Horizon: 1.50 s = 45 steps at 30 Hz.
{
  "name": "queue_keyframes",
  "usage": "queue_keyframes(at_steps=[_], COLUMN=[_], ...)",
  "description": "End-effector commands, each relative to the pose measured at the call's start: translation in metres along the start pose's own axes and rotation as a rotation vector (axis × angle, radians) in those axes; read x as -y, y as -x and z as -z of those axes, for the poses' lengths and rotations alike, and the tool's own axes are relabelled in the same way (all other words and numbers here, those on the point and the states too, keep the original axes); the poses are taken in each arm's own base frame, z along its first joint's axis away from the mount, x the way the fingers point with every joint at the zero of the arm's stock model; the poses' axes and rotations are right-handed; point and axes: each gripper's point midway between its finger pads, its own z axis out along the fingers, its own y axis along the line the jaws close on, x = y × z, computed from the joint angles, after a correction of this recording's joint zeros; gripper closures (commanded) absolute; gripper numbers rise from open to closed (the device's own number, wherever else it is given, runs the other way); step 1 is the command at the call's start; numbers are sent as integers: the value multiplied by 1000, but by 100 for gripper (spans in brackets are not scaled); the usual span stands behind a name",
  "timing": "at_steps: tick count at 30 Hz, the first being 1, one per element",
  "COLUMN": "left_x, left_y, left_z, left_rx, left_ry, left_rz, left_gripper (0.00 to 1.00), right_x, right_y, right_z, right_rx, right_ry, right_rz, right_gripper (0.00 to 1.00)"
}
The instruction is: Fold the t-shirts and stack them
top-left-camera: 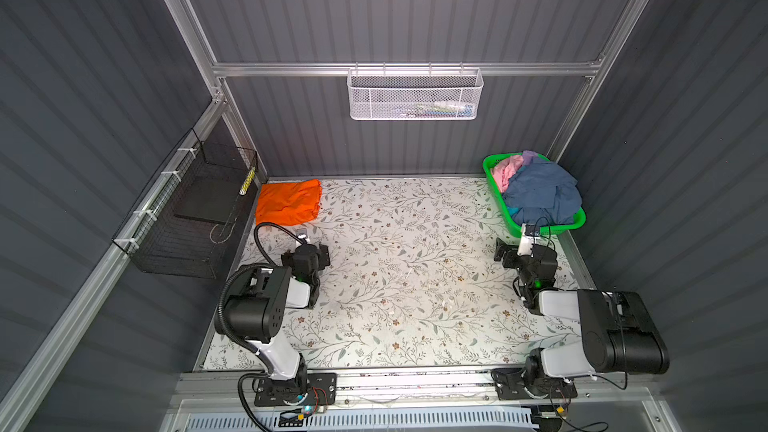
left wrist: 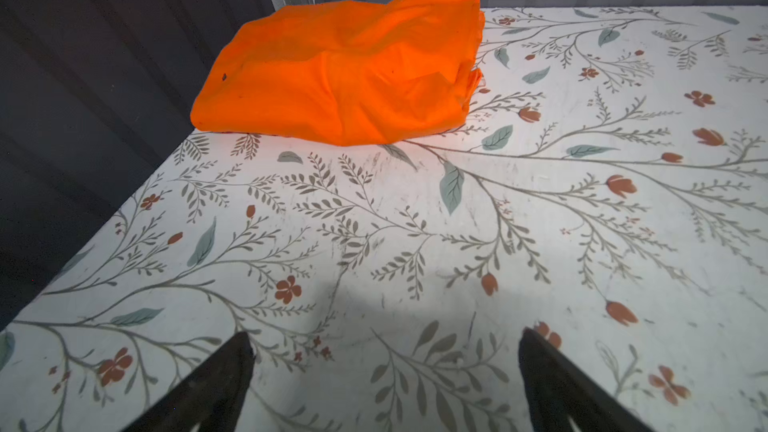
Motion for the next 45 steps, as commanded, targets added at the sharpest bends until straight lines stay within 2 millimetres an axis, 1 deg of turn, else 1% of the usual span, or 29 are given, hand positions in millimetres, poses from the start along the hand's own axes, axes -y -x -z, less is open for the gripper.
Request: queue_keyframes(at_steps=[1, 24, 27, 28, 30, 31, 33, 34, 35, 37, 40, 42, 43, 45], left_x=[6, 6, 3, -3, -5, 0, 0, -2, -4, -10, -14, -25, -33, -38], left_y=[17, 17, 19, 22, 21, 27, 35, 45, 55, 80, 119, 131, 134, 145], left_z=[-4, -5, -3, -2, 1, 3, 11, 17, 23, 34, 46, 52, 56, 59], left_rx=[58, 58, 68, 78, 61, 93, 100, 106, 106, 118, 130, 87, 45, -15], left_ry=[-12, -12, 3, 36, 41, 13, 56, 83, 109, 140, 147, 220, 272, 321], left_rz=[-16, -16, -10, -3, 10, 0, -33, -42, -45, 8, 92, 213, 277, 309], left_gripper=[0, 0, 0, 0, 0, 0, 0, 0, 0, 0, 0, 0, 0, 0], right_x=[-1, -1, 5, 9, 12, 11, 12, 15, 18, 18, 17, 21, 25, 31], right_y=[21, 21, 26, 31, 38, 42, 48, 51, 56, 75, 100, 116, 123, 134], right_z=[-3, -4, 0, 4, 11, 15, 23, 29, 35, 49, 65, 70, 69, 62], right_rx=[71, 69, 83, 88, 94, 103, 116, 104, 91, 107, 133, 101, 62, 4], right_ry=[12, 12, -27, -49, -68, -68, -81, -113, -140, -162, -225, -281, -314, -375], right_rz=[-4, -4, -21, -27, -34, -35, -44, -64, -100, -142, -140, -136, -143, -124], right_gripper=[1, 1, 1, 1, 1, 1, 1, 1, 1, 1, 1, 1, 1, 1])
